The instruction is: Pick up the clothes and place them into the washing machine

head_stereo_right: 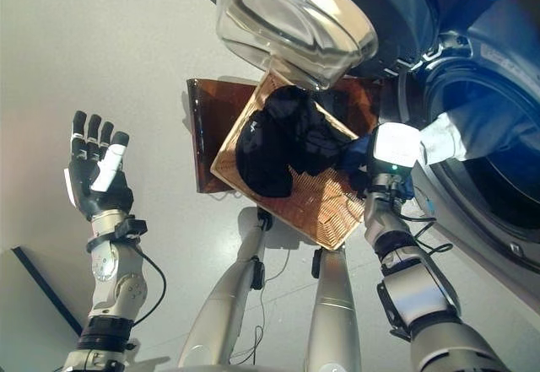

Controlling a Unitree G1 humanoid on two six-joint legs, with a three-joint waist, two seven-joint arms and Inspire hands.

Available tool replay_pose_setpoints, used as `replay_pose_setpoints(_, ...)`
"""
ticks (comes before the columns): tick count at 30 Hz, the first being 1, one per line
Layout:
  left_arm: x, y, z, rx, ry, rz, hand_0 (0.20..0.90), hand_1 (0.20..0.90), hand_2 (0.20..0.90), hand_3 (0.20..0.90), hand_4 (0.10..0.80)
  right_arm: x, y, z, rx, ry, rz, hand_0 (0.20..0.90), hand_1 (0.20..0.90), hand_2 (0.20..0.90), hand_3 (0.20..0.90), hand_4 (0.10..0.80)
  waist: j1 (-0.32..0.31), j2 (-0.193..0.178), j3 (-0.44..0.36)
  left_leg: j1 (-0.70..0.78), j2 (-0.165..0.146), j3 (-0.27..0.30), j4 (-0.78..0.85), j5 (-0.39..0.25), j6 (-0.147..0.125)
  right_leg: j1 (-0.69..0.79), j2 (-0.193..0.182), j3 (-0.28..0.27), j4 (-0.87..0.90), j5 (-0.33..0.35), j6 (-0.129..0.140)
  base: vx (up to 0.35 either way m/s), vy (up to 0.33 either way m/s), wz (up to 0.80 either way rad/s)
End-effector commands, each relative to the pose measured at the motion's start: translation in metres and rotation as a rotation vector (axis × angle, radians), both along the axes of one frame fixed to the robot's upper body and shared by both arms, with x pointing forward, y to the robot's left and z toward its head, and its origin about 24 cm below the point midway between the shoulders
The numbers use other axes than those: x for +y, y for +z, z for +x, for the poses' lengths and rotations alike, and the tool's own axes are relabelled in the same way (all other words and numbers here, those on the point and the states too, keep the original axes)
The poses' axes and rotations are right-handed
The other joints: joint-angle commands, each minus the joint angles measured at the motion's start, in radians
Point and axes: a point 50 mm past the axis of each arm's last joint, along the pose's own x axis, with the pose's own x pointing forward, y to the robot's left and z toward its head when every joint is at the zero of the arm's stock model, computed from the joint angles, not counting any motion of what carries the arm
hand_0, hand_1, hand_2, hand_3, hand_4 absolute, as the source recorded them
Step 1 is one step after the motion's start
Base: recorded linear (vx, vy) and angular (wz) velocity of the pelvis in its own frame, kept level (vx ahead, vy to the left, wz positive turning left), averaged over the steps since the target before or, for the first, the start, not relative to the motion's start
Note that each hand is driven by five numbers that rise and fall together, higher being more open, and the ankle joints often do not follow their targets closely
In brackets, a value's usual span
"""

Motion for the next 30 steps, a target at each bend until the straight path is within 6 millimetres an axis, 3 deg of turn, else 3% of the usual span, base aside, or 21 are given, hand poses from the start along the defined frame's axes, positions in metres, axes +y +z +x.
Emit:
replay_pose_setpoints(1,0.026,0.032,-0.019,-0.170,0.088,0.118,0.900,0.900,0.900,0.900,0.800,-0.005,0.030,0.005,-0.127,0.020,-0.100,0.200,0.200,0.200,0.200,0.300,0.009,-0.008,-0.034,0.025,-0.013,0.007,-0.009,-0.075,-0.093,0.024,-0.026,-0.027,-0.097,0.009,0.026,0.017,-0.012,0.06)
replay_pose_setpoints(12,0.029,0.025,-0.021,-0.142,0.101,0.110,0.900,0.900,0.900,0.900,0.800,-0.006,0.079,0.003,-0.363,0.120,-0.060,0.200,0.200,0.200,0.200,0.300,0.003,-0.029,-0.062,0.065,-0.005,-0.002,-0.009,-0.084,-0.090,0.060,-0.022,-0.036,-0.085,-0.009,0.024,0.014,-0.011,0.03)
replay_pose_setpoints(20,0.028,0.022,-0.021,-0.135,0.111,0.100,0.900,0.900,0.900,0.900,0.800,-0.001,0.079,-0.012,-0.447,0.239,0.067,0.200,0.200,0.200,0.200,0.300,-0.010,-0.034,-0.071,0.087,-0.005,-0.005,-0.009,-0.091,-0.086,0.086,-0.024,-0.041,-0.085,-0.017,0.024,0.005,-0.003,0.02)
replay_pose_setpoints(23,0.030,0.020,-0.024,-0.134,0.128,0.096,0.900,0.900,0.900,0.900,0.800,-0.001,0.071,-0.022,-0.459,0.271,0.110,0.200,0.200,0.200,0.200,0.300,-0.016,-0.038,-0.072,0.092,-0.004,-0.004,-0.009,-0.092,-0.085,0.094,-0.024,-0.040,-0.087,-0.019,0.026,0.002,0.002,-0.01)
replay_pose_setpoints(30,0.031,0.022,-0.024,-0.143,0.134,0.103,0.900,0.900,0.900,0.900,0.800,-0.002,0.067,-0.018,-0.392,0.282,0.066,0.200,0.200,0.200,0.200,0.300,-0.014,-0.039,-0.070,0.090,-0.005,-0.002,-0.009,-0.092,-0.085,0.099,-0.024,-0.044,-0.100,-0.014,0.025,0.000,0.000,0.00)
